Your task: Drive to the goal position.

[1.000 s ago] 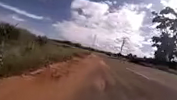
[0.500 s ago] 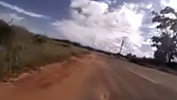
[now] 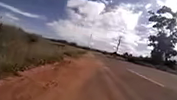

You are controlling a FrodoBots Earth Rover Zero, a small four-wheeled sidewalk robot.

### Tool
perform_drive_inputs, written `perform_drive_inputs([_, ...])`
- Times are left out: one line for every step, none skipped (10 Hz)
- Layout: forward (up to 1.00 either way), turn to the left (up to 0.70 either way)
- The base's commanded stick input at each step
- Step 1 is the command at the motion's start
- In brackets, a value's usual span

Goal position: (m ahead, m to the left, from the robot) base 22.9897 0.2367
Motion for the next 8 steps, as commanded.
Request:
perform_drive_inputs([1.00,-0.25])
perform_drive_inputs([1.00,-0.38])
perform_drive_inputs([1.00,-0.24])
perform_drive_inputs([1.00,-0.14])
perform_drive_inputs([1.00,-0.04])
perform_drive_inputs([1.00,0.00])
perform_drive_inputs([1.00,0.00])
perform_drive_inputs([1.00,0.00])
